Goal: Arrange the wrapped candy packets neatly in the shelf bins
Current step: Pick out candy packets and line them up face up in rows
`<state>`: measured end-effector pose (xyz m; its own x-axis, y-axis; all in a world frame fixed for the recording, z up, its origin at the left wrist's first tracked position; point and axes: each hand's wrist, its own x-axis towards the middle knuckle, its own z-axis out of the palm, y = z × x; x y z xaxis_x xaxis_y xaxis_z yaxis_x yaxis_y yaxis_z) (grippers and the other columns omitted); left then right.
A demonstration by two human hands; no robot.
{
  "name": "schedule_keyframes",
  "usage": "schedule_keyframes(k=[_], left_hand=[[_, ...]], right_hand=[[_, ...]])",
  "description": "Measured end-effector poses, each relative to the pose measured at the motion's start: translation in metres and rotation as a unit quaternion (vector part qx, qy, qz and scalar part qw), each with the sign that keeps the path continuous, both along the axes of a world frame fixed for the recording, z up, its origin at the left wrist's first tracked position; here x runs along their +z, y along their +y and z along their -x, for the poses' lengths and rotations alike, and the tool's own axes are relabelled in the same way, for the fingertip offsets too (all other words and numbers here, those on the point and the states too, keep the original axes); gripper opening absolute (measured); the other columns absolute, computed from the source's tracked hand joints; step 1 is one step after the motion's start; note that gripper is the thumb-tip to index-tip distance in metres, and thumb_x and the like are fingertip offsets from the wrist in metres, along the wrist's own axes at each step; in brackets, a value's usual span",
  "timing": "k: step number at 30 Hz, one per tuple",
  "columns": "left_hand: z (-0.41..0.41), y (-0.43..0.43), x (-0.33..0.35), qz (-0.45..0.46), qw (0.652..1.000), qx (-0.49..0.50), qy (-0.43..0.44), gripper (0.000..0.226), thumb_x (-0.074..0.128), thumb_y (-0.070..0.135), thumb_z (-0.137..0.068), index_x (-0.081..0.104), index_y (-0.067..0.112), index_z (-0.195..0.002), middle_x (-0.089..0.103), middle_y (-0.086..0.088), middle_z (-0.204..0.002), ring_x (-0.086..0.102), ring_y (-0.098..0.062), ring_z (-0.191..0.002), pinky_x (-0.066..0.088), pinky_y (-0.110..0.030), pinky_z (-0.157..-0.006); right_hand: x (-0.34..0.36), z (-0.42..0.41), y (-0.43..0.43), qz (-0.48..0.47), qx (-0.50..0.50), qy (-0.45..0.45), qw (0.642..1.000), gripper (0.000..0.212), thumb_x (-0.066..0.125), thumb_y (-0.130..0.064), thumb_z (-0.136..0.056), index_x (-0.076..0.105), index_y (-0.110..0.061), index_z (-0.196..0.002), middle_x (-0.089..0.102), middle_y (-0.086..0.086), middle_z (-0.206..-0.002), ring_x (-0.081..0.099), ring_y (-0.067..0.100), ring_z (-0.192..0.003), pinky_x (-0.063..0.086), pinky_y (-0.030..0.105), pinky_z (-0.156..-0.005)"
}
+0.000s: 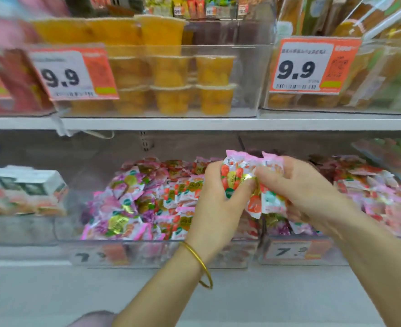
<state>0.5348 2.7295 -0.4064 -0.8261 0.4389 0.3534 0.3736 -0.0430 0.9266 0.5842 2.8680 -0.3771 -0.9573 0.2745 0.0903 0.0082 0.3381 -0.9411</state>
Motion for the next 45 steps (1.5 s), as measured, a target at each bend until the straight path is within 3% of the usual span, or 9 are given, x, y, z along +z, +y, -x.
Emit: schedule_keyframes(k=[4,8,12,18,22,26,33,40,45], left_hand=[[0.018,-0.036,0.0,0.012,1.0,0.015,0.002,0.016,0.048,0.027,-0.094,0.05,0.021,-0.109,0.053,0.014,-0.089,0.05,0.011,-0.075,0.041,-0.006,-0.066],[0.033,-0.062,-0.003,0.03,0.999,0.014,0.014,0.014,0.042,0.024,-0.097,0.05,0.021,-0.108,0.054,0.007,-0.093,0.053,-0.001,-0.084,0.046,-0.018,-0.079],[0.044,-0.077,-0.008,0.035,0.999,0.023,-0.008,0.01,0.05,0.025,-0.094,0.051,0.028,-0.103,0.061,-0.005,-0.1,0.058,-0.029,-0.095,0.051,-0.045,-0.086],[0.055,-0.077,-0.009,0.077,0.992,0.097,-0.009,0.011,0.053,0.028,-0.092,0.05,0.019,-0.098,0.055,-0.01,-0.084,0.051,-0.019,-0.074,0.045,-0.031,-0.067],[0.061,-0.073,-0.013,0.192,0.976,0.09,-0.056,0.03,0.056,0.026,-0.091,0.045,0.019,-0.118,0.055,-0.002,-0.105,0.057,-0.018,-0.098,0.043,-0.027,-0.075],[0.062,-0.066,-0.023,0.375,0.924,0.069,-0.029,0.037,0.055,0.026,-0.092,0.043,0.009,-0.121,0.049,-0.006,-0.103,0.052,-0.023,-0.092,0.043,-0.03,-0.078],[0.064,-0.065,-0.024,0.496,0.866,0.061,0.02,0.047,0.059,0.048,-0.084,0.046,0.016,-0.115,0.043,-0.007,-0.114,0.046,-0.027,-0.108,0.044,-0.039,-0.09],[0.079,-0.062,-0.021,0.379,0.917,0.118,0.035,0.035,0.055,0.036,-0.09,0.051,0.014,-0.117,0.049,-0.009,-0.114,0.052,-0.026,-0.102,0.047,-0.041,-0.089],[0.091,-0.054,-0.022,0.357,0.924,0.126,0.046,0.027,0.051,0.026,-0.092,0.053,0.016,-0.118,0.046,-0.005,-0.116,0.051,-0.025,-0.103,0.046,-0.036,-0.087]], right_hand=[[0.0,0.029,-0.038,-0.029,-0.002,0.064,0.998,0.02,0.064,-0.043,-0.082,0.059,-0.024,-0.088,0.058,-0.011,-0.07,0.052,-0.001,-0.058,0.042,0.016,-0.053],[-0.011,0.059,-0.059,0.018,0.015,0.036,0.999,0.015,0.071,-0.033,-0.081,0.062,-0.022,-0.086,0.067,-0.002,-0.085,0.063,0.011,-0.081,0.049,0.034,-0.078],[-0.013,0.073,-0.072,0.017,0.014,0.007,1.0,0.016,0.072,-0.029,-0.08,0.062,-0.021,-0.089,0.067,-0.003,-0.091,0.062,0.011,-0.083,0.047,0.026,-0.074],[-0.008,0.072,-0.062,-0.099,-0.061,0.002,0.993,0.023,0.074,-0.025,-0.079,0.063,-0.019,-0.099,0.064,-0.004,-0.096,0.061,0.011,-0.084,0.045,0.021,-0.065],[-0.002,0.065,-0.04,-0.199,-0.138,0.009,0.97,0.027,0.072,-0.027,-0.082,0.061,-0.016,-0.104,0.064,0.0,-0.093,0.063,0.015,-0.076,0.05,0.03,-0.067],[-0.003,0.062,-0.029,-0.277,-0.151,0.006,0.949,0.024,0.068,-0.027,-0.084,0.059,-0.017,-0.104,0.058,-0.003,-0.093,0.05,0.0,-0.067,0.039,0.015,-0.055],[-0.012,0.075,-0.04,-0.257,-0.105,-0.024,0.96,0.022,0.067,-0.025,-0.086,0.052,-0.017,-0.099,0.052,-0.005,-0.089,0.051,0.003,-0.068,0.038,0.021,-0.055],[-0.013,0.115,-0.045,-0.129,-0.135,-0.074,0.98,0.037,0.067,-0.022,-0.087,0.054,0.0,-0.114,0.052,0.004,-0.1,0.053,0.018,-0.095,0.039,0.025,-0.073],[-0.017,0.177,-0.038,-0.153,-0.155,-0.109,0.97,0.023,0.059,-0.034,-0.091,0.066,-0.014,-0.101,0.059,-0.001,-0.094,0.058,0.018,-0.084,0.045,0.023,-0.065]])
